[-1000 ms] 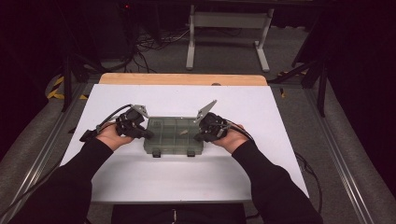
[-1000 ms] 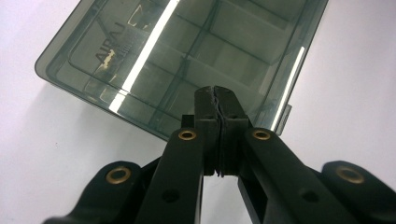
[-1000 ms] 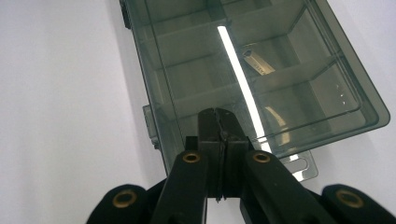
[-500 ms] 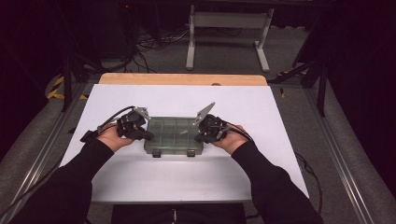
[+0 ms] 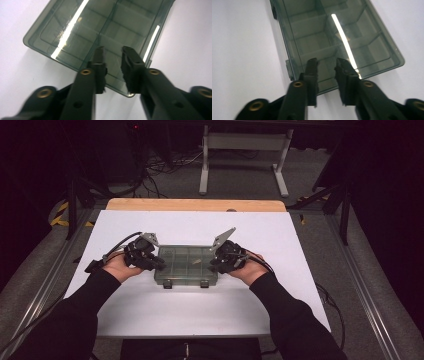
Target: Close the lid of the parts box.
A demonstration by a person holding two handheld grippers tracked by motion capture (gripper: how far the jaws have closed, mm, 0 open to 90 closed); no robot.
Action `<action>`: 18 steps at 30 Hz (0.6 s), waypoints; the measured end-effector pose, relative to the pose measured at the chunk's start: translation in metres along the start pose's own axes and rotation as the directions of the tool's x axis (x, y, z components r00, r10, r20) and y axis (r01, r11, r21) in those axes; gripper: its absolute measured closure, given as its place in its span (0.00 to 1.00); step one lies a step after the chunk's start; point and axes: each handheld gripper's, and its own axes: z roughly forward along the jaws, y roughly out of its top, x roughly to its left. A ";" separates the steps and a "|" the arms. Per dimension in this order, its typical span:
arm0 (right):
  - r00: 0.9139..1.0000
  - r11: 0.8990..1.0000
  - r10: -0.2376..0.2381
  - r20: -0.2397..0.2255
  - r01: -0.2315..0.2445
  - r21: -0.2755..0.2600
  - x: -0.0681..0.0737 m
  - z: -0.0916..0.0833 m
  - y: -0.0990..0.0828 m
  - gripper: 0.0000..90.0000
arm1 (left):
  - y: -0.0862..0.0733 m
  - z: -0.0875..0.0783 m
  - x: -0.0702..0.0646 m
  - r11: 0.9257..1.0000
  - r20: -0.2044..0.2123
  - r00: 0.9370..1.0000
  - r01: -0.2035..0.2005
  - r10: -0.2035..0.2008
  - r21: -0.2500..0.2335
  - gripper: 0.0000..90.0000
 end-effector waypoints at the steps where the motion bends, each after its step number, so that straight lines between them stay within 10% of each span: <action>1: 1.000 1.000 0.002 0.002 -0.002 -0.009 0.000 -0.002 0.000 0.70 | 0.000 -0.001 -0.001 1.000 -0.008 1.000 -0.002 0.001 -0.023 0.73; 11: 0.998 0.989 0.051 0.020 -0.048 -0.143 0.002 -0.024 0.000 0.31 | 0.000 -0.017 -0.009 0.991 -0.073 0.997 -0.011 0.001 -0.137 0.16; 18: 0.996 0.974 0.070 0.052 -0.057 -0.221 0.006 -0.038 -0.007 0.12 | -0.003 -0.027 -0.014 0.980 -0.089 0.996 -0.012 -0.005 -0.201 0.03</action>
